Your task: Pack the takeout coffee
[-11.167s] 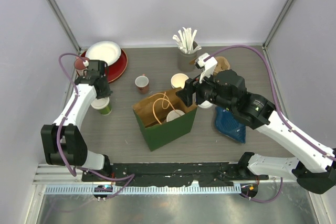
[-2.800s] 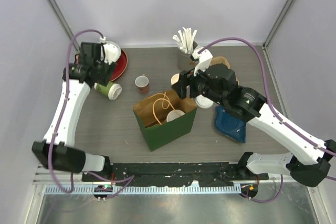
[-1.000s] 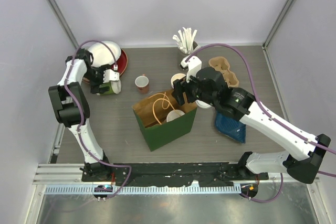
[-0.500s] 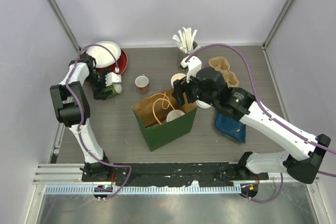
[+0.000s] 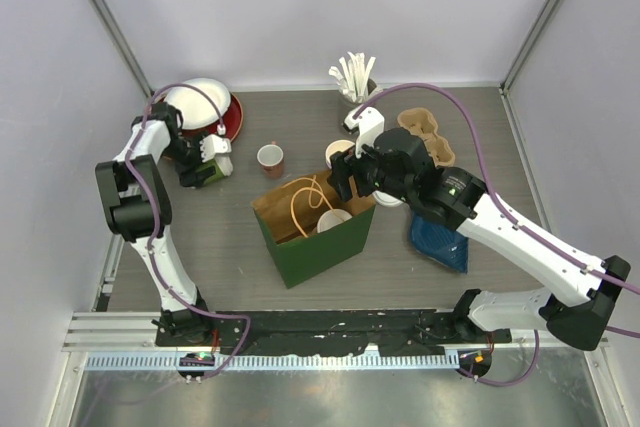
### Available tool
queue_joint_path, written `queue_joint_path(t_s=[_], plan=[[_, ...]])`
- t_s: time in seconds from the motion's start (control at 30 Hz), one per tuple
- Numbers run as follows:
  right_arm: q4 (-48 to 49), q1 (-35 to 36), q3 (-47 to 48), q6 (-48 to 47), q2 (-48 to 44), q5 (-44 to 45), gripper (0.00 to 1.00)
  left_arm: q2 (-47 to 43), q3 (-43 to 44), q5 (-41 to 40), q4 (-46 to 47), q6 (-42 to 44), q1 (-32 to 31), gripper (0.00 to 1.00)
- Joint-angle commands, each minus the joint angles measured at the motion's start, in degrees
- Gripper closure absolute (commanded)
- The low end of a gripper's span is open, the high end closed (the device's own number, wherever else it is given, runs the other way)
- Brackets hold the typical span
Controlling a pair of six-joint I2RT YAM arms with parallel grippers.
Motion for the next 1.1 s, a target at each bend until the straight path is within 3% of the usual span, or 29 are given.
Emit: queue_joint_path(t_s=[0.0, 0.57, 0.77, 0.93, 1.07], plan=[[1.4, 0.1, 2.1, 0.2, -2.1, -0.2, 0.25, -2.2, -1.7, 3.1, 0.7, -1.1, 0.5, 0.26], [1.6, 0.1, 2.8, 0.4, -2.7, -1.0, 0.25, -9.1, -5.7, 13.1, 4.1, -5.2, 1.9, 0.39], [1.7, 0.2, 4.5, 1.1, -2.9, -0.2, 0.25, -13.9, -4.7, 21.3, 8.1, -14.2, 2.8, 0.4], [1.6, 0.2, 5.4, 1.1, -3.2, -0.9, 0.25, -15.4, -5.6, 20.5, 4.4, -8.7, 2.7, 0.39], [1.6, 0.2, 5.0, 1.3, -4.0, -0.9, 0.25, -15.1, -5.5, 21.4, 2.9, -9.8, 3.5, 0.39]])
